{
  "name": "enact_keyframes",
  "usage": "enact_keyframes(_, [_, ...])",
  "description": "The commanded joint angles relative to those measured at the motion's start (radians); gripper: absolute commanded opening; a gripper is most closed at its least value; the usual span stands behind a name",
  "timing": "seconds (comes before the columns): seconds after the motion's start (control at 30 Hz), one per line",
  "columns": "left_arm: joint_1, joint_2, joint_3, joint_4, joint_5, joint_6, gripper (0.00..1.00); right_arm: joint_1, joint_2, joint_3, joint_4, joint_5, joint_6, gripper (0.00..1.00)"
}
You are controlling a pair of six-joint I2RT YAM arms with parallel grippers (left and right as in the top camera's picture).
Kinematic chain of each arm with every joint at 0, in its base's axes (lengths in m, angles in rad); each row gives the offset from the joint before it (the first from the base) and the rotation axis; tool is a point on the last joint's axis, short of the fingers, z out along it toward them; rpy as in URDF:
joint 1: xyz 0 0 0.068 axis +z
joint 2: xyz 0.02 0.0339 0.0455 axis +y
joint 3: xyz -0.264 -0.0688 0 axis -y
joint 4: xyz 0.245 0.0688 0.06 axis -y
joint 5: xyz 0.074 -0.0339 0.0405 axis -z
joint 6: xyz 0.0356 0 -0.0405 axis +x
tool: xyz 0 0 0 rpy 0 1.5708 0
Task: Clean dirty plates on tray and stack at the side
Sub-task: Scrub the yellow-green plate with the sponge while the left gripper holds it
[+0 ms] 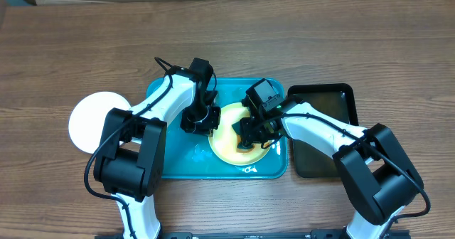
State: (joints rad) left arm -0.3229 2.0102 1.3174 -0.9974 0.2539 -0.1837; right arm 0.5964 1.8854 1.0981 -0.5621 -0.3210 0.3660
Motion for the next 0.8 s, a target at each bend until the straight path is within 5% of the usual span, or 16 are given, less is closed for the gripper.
enact_keyframes(0.0, [-0.014, 0.015, -0.013, 0.007, 0.002, -0.008, 0.04, -0.015, 0.048, 0.040, 0.014, 0.135, 0.005, 0.04])
enact_keyframes(0.53, [-0.014, 0.015, -0.013, 0.004, 0.002, -0.007, 0.04, -0.126, 0.049, 0.120, -0.479, 0.224, 0.061, 0.04])
enact_keyframes(0.77, [-0.014, 0.015, -0.013, 0.007, 0.002, -0.008, 0.04, -0.079, 0.049, 0.084, -0.516, 0.162, 0.060, 0.04])
